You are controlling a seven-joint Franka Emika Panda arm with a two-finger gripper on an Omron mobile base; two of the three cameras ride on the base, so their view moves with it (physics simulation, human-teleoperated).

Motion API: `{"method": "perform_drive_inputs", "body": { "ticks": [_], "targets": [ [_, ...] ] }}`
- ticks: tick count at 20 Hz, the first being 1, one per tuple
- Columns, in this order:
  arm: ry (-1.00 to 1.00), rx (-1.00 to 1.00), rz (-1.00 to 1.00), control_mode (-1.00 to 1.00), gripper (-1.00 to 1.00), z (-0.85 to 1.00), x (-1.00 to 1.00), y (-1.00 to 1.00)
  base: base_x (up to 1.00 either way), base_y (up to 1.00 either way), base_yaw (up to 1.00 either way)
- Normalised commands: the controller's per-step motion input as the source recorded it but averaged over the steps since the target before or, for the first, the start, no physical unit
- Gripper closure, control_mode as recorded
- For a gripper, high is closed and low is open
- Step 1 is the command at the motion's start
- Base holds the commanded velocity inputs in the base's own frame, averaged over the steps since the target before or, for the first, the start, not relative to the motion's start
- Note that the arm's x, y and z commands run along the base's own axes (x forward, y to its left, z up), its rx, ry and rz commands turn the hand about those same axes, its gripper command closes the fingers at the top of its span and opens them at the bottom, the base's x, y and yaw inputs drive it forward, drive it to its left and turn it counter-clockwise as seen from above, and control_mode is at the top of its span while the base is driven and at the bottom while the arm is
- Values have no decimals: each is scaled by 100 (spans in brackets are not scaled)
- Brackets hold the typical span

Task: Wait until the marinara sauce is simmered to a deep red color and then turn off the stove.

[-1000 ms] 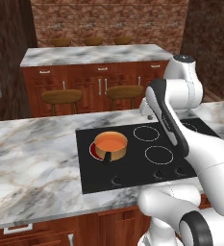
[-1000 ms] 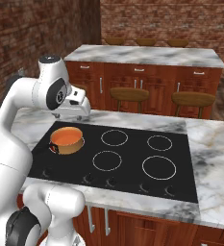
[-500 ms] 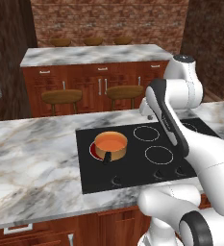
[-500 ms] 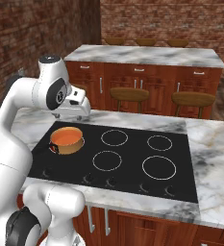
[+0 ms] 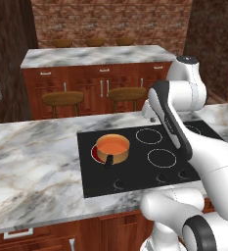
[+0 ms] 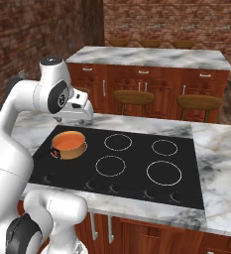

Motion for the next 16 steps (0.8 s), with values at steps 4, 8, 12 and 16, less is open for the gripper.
{"method": "perform_drive_inputs", "body": {
  "ticks": [4, 8, 12, 16],
  "targets": [
    [0, 0, 0, -100, -100, 0, 0, 0, 0, 0, 0],
    [0, 0, 0, -100, -100, 0, 0, 0, 0, 0, 0],
    [0, 0, 0, -100, -100, 0, 0, 0, 0, 0, 0],
    [0, 0, 0, -100, -100, 0, 0, 0, 0, 0, 0]
  ]
}}
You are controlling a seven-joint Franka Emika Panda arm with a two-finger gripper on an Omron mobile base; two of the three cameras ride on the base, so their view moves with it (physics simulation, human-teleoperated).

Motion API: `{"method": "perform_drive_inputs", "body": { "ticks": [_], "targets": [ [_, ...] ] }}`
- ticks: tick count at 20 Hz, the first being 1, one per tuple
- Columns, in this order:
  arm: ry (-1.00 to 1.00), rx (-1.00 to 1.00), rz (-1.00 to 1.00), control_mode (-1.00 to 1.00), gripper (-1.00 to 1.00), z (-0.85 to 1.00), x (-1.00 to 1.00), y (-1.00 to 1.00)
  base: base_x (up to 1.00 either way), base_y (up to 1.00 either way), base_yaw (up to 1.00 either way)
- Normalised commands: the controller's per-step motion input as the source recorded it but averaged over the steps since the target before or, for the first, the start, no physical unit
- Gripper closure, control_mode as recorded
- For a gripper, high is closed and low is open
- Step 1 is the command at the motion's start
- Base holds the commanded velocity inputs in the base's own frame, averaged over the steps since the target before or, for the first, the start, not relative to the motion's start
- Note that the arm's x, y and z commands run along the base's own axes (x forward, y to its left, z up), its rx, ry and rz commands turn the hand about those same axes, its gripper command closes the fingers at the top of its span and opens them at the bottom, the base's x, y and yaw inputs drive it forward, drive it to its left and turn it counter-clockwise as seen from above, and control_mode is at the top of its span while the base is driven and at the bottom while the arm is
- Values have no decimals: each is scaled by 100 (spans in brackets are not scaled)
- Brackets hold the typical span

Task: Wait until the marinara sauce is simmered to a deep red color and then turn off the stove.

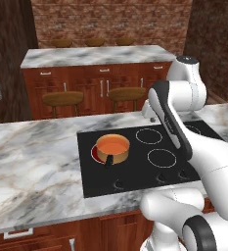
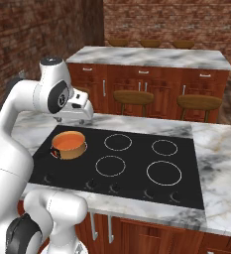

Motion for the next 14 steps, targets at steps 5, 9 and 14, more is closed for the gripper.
{"method": "perform_drive_inputs", "body": {
  "ticks": [5, 9, 14],
  "targets": [
    [0, 0, 0, -100, -100, 0, 0, 0, 0, 0, 0],
    [0, 0, 0, -100, -100, 0, 0, 0, 0, 0, 0],
    [0, 0, 0, -100, -100, 0, 0, 0, 0, 0, 0]
  ]
}}
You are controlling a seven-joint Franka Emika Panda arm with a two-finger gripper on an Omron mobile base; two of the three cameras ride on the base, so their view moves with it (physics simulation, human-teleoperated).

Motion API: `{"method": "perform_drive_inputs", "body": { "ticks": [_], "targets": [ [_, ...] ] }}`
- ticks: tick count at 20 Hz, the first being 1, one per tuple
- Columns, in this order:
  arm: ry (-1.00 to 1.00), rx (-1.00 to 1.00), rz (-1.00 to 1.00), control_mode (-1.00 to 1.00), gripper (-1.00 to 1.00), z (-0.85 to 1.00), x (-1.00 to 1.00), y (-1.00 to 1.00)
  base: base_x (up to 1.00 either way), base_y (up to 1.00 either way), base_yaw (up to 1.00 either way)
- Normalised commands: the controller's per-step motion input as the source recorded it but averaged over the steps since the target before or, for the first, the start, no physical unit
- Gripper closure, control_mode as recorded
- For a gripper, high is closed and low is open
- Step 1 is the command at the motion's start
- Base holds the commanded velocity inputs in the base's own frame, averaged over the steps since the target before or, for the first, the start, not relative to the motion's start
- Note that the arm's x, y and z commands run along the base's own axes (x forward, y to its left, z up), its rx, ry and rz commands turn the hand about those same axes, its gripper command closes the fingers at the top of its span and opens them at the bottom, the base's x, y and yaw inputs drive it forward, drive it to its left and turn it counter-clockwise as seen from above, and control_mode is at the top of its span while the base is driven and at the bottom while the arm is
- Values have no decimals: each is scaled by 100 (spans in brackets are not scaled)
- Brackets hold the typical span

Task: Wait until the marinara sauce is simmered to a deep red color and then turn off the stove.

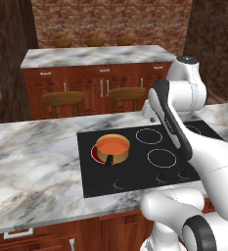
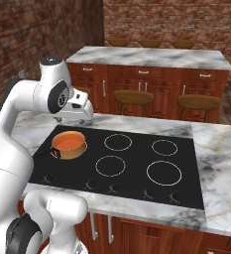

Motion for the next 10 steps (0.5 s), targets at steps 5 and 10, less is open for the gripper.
{"method": "perform_drive_inputs", "body": {
  "ticks": [5, 10],
  "targets": [
    [0, 0, 0, -100, -100, 0, 0, 0, 0, 0, 0],
    [0, 0, 0, -100, -100, 0, 0, 0, 0, 0, 0]
  ]
}}
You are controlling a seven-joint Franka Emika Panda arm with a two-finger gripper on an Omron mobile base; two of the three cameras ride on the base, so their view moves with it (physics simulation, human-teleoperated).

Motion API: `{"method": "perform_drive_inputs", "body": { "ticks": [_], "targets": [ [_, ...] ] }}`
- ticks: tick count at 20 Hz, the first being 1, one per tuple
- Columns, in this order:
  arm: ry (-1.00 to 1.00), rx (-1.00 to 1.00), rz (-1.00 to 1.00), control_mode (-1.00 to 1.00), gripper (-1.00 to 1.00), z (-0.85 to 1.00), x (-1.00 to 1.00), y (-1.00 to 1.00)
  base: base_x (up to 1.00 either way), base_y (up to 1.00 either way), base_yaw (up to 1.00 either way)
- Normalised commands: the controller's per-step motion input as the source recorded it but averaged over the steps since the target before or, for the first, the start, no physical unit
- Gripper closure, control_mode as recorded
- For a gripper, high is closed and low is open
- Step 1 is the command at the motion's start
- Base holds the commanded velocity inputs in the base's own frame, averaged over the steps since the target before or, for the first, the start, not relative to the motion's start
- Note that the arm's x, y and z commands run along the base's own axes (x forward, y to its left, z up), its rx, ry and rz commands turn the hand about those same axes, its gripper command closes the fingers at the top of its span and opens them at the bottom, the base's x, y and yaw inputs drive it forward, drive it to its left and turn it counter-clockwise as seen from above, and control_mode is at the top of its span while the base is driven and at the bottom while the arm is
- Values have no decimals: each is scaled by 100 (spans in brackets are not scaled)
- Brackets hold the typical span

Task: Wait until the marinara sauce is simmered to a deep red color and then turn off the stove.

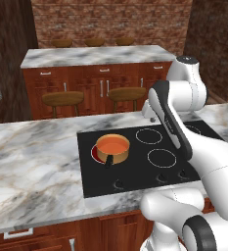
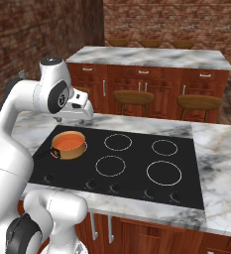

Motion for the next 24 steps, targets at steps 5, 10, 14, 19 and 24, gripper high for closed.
{"method": "perform_drive_inputs", "body": {
  "ticks": [5, 10, 14, 19, 24],
  "targets": [
    [0, 0, 0, -100, -100, 0, 0, 0, 0, 0, 0],
    [0, 0, 0, -100, -100, 0, 0, 0, 0, 0, 0],
    [0, 0, 0, -100, -100, 0, 0, 0, 0, 0, 0],
    [0, 0, 0, -100, -100, 0, 0, 0, 0, 0, 0],
    [0, 0, 0, -100, -100, 0, 0, 0, 0, 0, 0]
  ]
}}
